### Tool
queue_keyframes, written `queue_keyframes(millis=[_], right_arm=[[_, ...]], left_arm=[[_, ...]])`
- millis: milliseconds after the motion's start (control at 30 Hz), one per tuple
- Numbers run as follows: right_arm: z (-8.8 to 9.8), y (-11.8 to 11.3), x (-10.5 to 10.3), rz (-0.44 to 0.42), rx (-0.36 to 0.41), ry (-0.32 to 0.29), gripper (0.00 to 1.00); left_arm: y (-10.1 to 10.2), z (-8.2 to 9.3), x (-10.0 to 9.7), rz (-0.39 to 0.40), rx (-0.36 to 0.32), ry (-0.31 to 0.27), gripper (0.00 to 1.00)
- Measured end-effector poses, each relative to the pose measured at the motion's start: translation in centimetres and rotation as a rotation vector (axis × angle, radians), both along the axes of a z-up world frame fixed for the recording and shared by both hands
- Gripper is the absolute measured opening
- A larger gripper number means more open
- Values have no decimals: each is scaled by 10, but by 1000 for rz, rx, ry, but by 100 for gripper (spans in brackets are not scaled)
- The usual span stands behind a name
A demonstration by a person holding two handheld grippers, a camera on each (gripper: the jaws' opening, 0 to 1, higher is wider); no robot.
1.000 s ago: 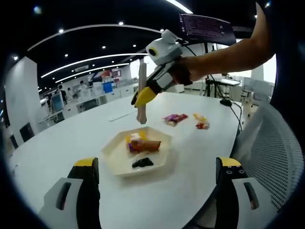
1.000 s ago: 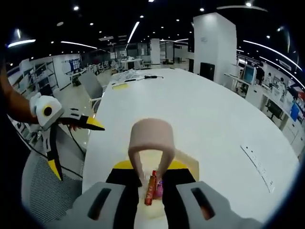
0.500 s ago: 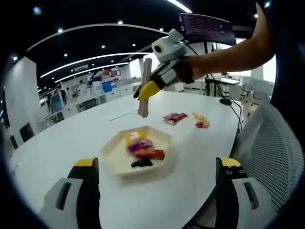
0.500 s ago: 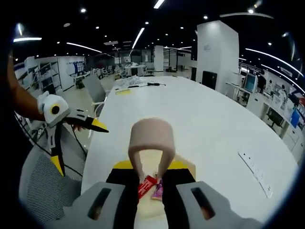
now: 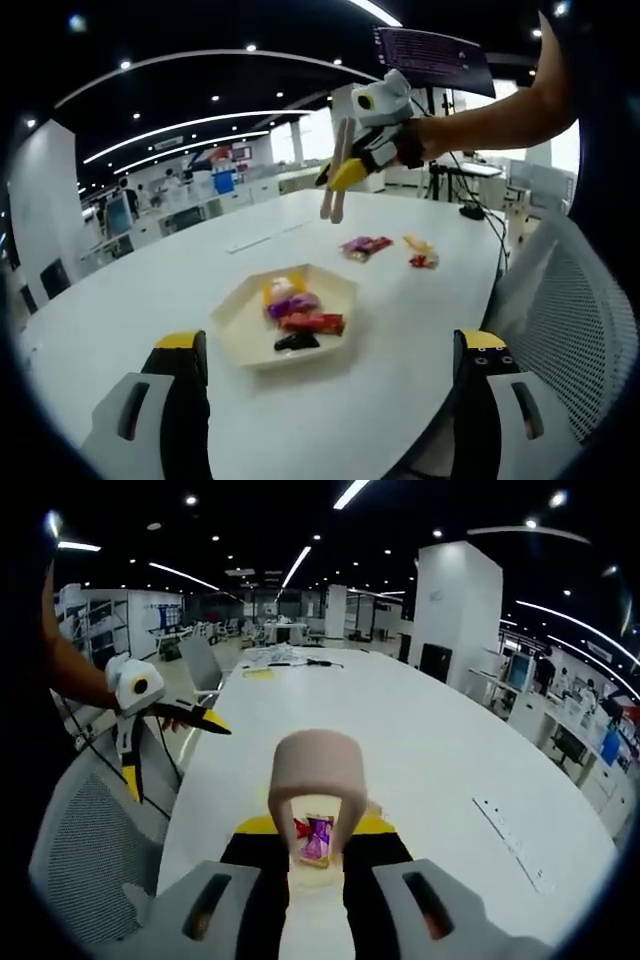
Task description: Place the target food into the container with the food tongs after gripping and lifting it, then release it inside without dropping or visibly crushing the food.
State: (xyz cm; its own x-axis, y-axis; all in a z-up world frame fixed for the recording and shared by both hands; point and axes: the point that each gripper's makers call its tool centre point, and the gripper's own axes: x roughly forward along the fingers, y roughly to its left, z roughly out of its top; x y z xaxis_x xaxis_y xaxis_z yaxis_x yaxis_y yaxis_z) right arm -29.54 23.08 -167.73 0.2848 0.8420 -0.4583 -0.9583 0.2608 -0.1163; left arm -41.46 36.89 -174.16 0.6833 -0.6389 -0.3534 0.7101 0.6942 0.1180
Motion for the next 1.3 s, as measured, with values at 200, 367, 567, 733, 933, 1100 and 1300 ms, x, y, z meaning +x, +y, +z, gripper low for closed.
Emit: queue_keyframes(millis=[200,367,567,733,933,1100,1300], right_arm=[[4,-24,-2,1,3,-9,17],[6,-45,-2,-40,17,0,17],[6,-70,-2,-90,18,22,17],[5,-93,3,-129,13,2,17],[3,-116,10,-143,6,-26,17],[3,-127,14,-134,5,-31,17],[5,-141,9,-108,3,-20,18]], left_arm=[[-1,-1,0,-3,4,4,99],[-1,-1,0,-3,3,4,99],[-1,-1,-1,-8,4,6,99],[-1,-1,-1,-6,4,8,99],[-2,-3,-1,-8,17,5,99],[-2,-2,-1,-7,0,17,99],[-9,-1,-6,-37,-81,71,100]])
